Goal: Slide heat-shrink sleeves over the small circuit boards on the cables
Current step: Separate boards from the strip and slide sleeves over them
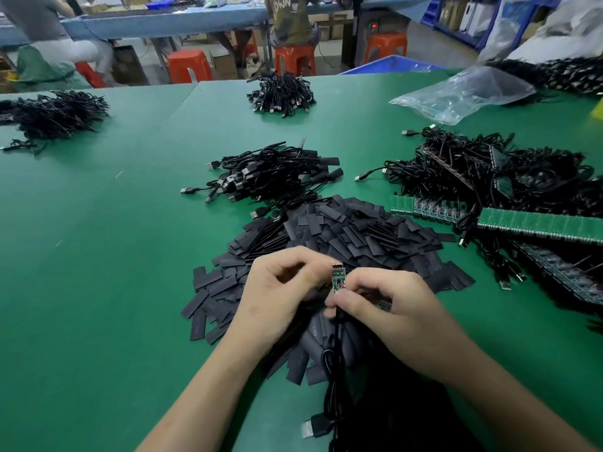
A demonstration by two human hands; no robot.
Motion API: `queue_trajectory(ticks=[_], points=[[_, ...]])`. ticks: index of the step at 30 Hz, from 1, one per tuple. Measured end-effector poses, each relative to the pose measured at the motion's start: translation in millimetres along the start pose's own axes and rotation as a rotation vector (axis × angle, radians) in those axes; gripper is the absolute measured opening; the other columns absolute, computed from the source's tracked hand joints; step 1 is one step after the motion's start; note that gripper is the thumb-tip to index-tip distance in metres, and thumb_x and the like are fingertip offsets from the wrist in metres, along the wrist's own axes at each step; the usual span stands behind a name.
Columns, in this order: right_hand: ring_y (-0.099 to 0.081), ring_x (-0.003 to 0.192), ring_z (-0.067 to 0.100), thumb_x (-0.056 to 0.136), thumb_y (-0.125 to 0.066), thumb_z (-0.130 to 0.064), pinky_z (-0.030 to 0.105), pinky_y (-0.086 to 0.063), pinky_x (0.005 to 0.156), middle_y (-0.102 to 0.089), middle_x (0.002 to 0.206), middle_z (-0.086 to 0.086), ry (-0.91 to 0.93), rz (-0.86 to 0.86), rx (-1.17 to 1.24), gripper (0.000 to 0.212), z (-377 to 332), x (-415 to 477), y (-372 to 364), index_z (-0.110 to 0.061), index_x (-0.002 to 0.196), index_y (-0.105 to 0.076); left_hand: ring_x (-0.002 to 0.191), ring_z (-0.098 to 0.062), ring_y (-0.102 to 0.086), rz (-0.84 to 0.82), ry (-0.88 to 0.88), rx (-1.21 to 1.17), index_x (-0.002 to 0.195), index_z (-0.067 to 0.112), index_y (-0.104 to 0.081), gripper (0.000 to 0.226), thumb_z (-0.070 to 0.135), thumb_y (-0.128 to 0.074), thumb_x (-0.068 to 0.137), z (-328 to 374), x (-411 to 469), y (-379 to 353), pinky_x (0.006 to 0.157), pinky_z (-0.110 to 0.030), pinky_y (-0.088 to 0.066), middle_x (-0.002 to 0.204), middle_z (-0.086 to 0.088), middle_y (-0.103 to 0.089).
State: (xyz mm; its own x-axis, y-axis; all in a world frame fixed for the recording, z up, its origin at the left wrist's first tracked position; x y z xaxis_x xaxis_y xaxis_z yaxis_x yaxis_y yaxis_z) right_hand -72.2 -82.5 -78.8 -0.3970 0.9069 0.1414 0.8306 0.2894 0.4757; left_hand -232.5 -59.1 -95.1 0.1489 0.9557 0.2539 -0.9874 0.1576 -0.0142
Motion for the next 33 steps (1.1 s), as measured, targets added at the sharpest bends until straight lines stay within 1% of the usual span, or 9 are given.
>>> queue_trajectory(ticks=[3,6,10,13,16,20,24,28,33], points=[[-0.074,0.077,0.019,0.101,-0.058,-0.024,0.033,-0.06,0.072,-0.078,0.083,0.005,-0.06,-0.029,0.368,0.022,-6.8,0.6,3.5,-0.023,0.087,-0.074,0.093,-0.008,-0.066,0.209,-0.097,0.581,0.103,0.029,-0.078,0.013,0.032,-0.068,0.095,-4.5,2.5,14.7,0.082,-0.025,-0.051,0.094,0.012,-0.073],[-0.064,0.06,0.017,0.089,-0.061,-0.036,0.026,-0.056,0.059,-0.065,0.065,0.002,-0.063,0.047,0.744,0.02,-17.8,7.3,26.0,-0.024,0.079,-0.074,0.099,-0.015,-0.059,0.21,-0.125,0.998,0.115,0.024,-0.076,0.032,0.041,-0.076,0.089,-12.2,3.0,9.2,0.088,-0.034,-0.05,0.102,0.01,-0.067],[-0.043,0.051,0.012,0.097,-0.057,-0.032,0.025,-0.042,0.05,-0.047,0.056,-0.008,0.066,0.254,0.434,0.023,-27.1,16.2,71.5,-0.022,0.082,-0.071,0.093,-0.017,-0.057,0.171,-0.122,1.128,0.111,0.024,-0.078,0.039,0.053,-0.074,0.086,-17.6,6.6,3.7,0.081,-0.035,-0.051,0.096,0.009,-0.065],[-0.038,0.05,0.008,0.099,-0.051,-0.046,0.026,-0.034,0.05,-0.045,0.053,-0.009,0.028,0.283,-0.06,0.027,-19.1,23.8,77.7,-0.031,0.087,-0.07,0.093,-0.017,-0.059,0.195,-0.116,1.138,0.106,0.028,-0.079,0.028,0.048,-0.075,0.087,-17.0,8.8,4.8,0.081,-0.035,-0.05,0.094,0.01,-0.067],[-0.039,0.047,0.009,0.099,-0.049,-0.041,0.025,-0.032,0.048,-0.055,0.059,0.001,-0.069,0.181,-0.258,0.026,-4.7,31.1,60.5,-0.032,0.081,-0.066,0.091,-0.017,-0.06,0.205,-0.127,1.143,0.101,0.028,-0.08,0.019,0.042,-0.074,0.09,-16.0,8.1,5.1,0.079,-0.035,-0.049,0.091,0.011,-0.069],[-0.051,0.063,0.023,0.101,-0.046,-0.038,0.03,-0.037,0.058,-0.063,0.074,0.01,-0.119,0.096,-0.295,0.03,6.5,45.2,44.5,-0.028,0.079,-0.064,0.085,-0.017,-0.06,0.253,-0.17,1.17,0.093,0.025,-0.078,0.012,0.031,-0.068,0.096,-11.1,6.4,11.9,0.075,-0.038,-0.047,0.088,0.012,-0.07],[-0.045,0.053,0.007,0.1,-0.051,-0.042,0.019,-0.034,0.054,-0.053,0.06,-0.011,-0.135,0.06,-0.281,0.028,15.7,58.7,36.6,-0.027,0.08,-0.064,0.087,-0.002,-0.067,0.301,-0.059,0.749,0.094,0.025,-0.077,0.012,0.022,-0.067,0.098,-16.3,5.7,24.1,0.081,-0.027,-0.053,0.087,0.018,-0.074],[-0.055,0.056,-0.009,0.099,-0.061,-0.039,0.004,-0.037,0.056,-0.059,0.061,-0.026,-0.123,0.013,-0.145,0.022,23.8,59.1,24.5,-0.027,0.082,-0.068,0.085,-0.005,-0.073,0.204,-0.05,0.488,0.102,0.023,-0.078,0.018,0.012,-0.065,0.098,-14.1,6.4,19.2,0.077,-0.014,-0.052,0.09,0.015,-0.076],[-0.068,0.066,0.008,0.097,-0.067,-0.033,0.027,-0.05,0.066,-0.073,0.076,-0.004,-0.162,-0.029,-0.022,0.015,29.2,57.3,19.0,-0.025,0.086,-0.074,0.089,-0.008,-0.072,0.164,-0.123,0.49,0.111,0.024,-0.078,0.019,0.015,-0.069,0.097,-9.5,4.0,13.8,0.079,-0.016,-0.052,0.096,0.015,-0.076]])
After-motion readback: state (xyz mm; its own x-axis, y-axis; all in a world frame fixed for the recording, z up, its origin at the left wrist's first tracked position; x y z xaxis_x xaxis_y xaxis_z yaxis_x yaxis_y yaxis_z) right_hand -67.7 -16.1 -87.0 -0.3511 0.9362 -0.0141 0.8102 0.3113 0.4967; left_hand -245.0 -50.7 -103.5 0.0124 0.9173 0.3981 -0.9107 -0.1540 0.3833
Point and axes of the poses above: each hand's wrist, its own x-axis towards the middle knuckle, its own y-axis out of the back of the hand, z = x × y, the point moved 5 cm from there along x, towards the middle knuckle
